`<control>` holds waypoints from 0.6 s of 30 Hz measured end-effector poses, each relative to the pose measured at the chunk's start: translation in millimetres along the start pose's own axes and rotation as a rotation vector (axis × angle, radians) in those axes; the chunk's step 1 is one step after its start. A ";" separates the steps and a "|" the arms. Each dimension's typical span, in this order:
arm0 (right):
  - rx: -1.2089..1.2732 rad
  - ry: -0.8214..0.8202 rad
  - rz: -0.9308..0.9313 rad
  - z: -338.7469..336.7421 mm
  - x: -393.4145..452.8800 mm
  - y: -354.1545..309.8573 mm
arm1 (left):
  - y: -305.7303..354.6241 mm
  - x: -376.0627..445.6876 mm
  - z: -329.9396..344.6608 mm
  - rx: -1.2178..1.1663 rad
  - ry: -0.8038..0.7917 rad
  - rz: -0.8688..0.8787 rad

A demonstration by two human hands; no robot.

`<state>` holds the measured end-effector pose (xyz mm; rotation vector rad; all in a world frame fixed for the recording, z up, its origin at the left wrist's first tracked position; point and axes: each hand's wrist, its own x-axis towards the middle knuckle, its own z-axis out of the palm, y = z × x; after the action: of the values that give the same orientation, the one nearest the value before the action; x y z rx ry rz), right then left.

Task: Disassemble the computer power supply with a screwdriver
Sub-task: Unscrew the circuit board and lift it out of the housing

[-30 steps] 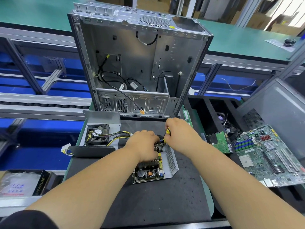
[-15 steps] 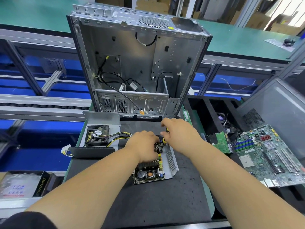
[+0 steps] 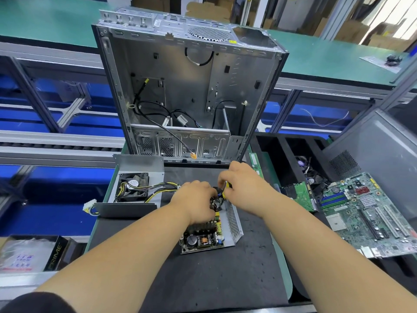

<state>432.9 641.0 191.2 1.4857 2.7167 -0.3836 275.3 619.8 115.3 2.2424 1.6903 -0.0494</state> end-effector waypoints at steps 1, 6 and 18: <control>-0.028 0.016 -0.012 0.2 -0.3 0.3 | 0.1 -0.3 -0.1 0.001 -0.001 -0.001; -0.332 0.144 -0.003 7.7 0.5 0.0 | 0.3 -0.8 -0.6 0.003 -0.012 -0.004; -0.023 0.110 0.047 8.5 2.0 -7.8 | 3.2 -3.0 -4.9 0.009 -0.009 -0.010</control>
<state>424.5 636.7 184.3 1.6084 2.7517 -0.2758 276.6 617.7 121.3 2.2371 1.6996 -0.0694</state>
